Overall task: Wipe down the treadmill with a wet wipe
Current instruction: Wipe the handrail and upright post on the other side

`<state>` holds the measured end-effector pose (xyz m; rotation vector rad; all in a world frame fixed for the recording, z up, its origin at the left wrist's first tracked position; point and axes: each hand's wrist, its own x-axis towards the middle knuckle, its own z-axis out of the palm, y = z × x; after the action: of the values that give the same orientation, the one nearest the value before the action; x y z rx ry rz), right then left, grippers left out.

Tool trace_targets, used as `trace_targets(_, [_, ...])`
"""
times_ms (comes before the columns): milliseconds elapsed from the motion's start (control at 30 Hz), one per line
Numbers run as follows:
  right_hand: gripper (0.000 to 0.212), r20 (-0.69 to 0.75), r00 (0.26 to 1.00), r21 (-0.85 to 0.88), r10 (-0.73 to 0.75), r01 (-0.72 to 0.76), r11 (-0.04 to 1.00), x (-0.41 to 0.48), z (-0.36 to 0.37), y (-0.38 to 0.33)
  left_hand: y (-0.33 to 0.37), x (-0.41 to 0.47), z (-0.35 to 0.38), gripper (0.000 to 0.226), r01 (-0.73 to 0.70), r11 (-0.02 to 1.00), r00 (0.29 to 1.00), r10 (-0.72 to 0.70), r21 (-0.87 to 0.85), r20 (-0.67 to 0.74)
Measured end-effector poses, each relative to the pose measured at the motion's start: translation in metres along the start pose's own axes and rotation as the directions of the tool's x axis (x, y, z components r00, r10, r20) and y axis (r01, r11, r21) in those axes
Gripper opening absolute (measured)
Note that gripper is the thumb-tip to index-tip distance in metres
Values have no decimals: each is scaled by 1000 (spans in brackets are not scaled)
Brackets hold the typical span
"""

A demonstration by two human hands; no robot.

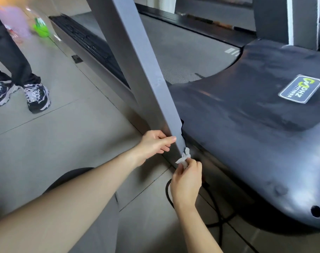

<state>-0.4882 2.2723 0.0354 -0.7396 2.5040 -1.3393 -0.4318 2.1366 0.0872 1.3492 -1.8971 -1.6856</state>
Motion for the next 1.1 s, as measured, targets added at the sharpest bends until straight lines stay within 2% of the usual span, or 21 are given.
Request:
trace_targets(67, [13,-40,985,16,-169,169,985,11,5,-28,-2,4,-1,38,-32,999,999,32,-39,0])
trace_targets(133, [11,-81,967,26,-242,245,969,27,11,-50,0,4,-6,33,-40,994,998,45,-100,51])
trace_targets(200, [10,-85,969,20,-231,234,972,34,13,-56,-2,7,-10,46,-34,987,993,51,-156,108])
trace_targets(267, [3,-77,967,-81,-243,237,968,29,9,-43,-4,8,-10,58,-51,984,994,67,-173,85])
trace_targets(400, [17,-9,997,-188,-80,77,979,28,1,-29,-12,11,-5,57,-79,988,996,83,-129,30])
trace_targets(467, [14,-5,998,-166,-64,62,984,32,1,-44,-13,13,-6,56,-77,986,996,82,-151,30])
trace_targets(533, [13,-34,990,-133,-136,130,983,34,2,-67,-12,11,-9,67,-24,983,996,38,-183,74])
trace_targets(567, [12,-42,983,-104,-178,173,979,36,2,-81,-11,10,-11,65,2,977,995,20,-213,98])
trace_targets(633, [11,-60,977,-7,-206,206,979,48,4,-107,-8,7,-15,43,-2,961,986,49,-276,162])
trace_targets(733, [6,-92,980,120,-176,187,975,64,4,-119,-6,11,-14,46,-4,953,990,47,-303,136])
trace_targets(800, [9,-85,985,63,-150,156,986,61,1,-106,-7,13,-14,58,-2,955,991,42,-296,129])
trace_targets(933, [14,-39,999,-31,-7,6,1000,53,-5,-99,-9,13,-13,63,34,956,995,-6,-292,98])
trace_targets(1000, [13,-31,998,-10,-55,55,998,64,-4,-124,-4,14,-9,61,52,958,995,-26,-281,96])
trace_targets(1100, [14,-44,974,94,-221,224,970,91,1,-175,4,10,-14,51,97,982,994,-89,-160,55])
